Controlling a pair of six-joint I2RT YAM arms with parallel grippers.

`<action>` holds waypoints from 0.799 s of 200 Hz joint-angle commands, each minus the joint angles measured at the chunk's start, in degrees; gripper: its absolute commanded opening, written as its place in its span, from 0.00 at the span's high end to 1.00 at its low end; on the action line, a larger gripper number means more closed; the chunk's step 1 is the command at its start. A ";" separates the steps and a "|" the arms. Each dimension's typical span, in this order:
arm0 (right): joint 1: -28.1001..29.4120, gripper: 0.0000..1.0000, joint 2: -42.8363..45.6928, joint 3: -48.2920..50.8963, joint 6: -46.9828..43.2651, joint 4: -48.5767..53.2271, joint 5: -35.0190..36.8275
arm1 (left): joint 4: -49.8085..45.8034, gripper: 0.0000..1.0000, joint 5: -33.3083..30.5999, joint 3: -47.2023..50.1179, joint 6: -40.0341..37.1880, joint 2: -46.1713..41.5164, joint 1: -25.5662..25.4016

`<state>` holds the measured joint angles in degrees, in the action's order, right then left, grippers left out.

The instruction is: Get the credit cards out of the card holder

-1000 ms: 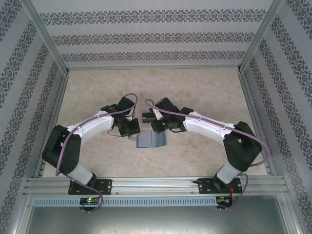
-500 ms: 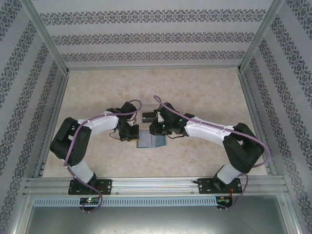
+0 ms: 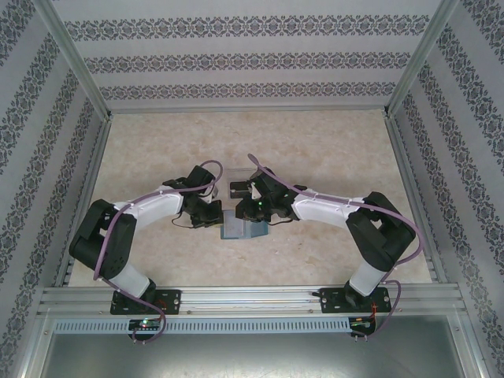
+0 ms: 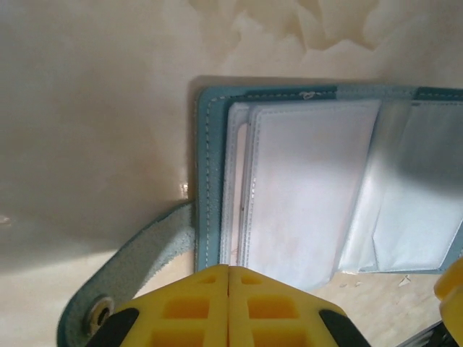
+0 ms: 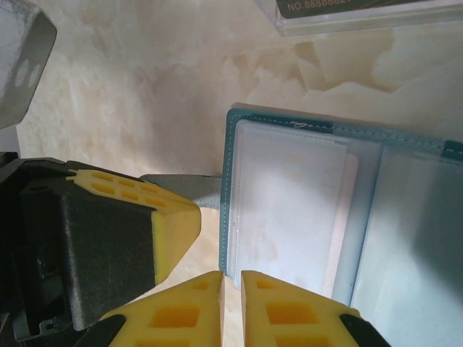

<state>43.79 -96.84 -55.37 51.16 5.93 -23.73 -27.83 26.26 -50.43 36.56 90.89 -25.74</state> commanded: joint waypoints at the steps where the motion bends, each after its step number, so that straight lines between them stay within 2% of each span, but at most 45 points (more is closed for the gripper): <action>1: 0.89 0.85 -0.62 -1.75 0.51 1.47 -0.70 | -1.61 0.94 -2.06 -0.51 -1.73 0.11 0.77; 32: 0.95 0.85 -2.34 -4.86 -1.24 5.23 -0.45 | -2.43 0.94 -5.02 -0.99 -4.01 1.11 1.02; 77: 2.17 0.82 -5.62 -7.93 0.23 4.57 -0.15 | -2.49 0.95 -5.08 -1.60 -7.24 3.87 2.44; 160: 3.96 0.72 -10.96 -9.41 3.94 3.43 0.52 | 2.39 0.95 3.09 3.61 -6.87 5.72 5.00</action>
<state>46.78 -107.15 -64.03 53.30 9.41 -23.64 -26.57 26.63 -49.69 30.37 95.22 -21.23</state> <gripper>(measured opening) 0.263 0.056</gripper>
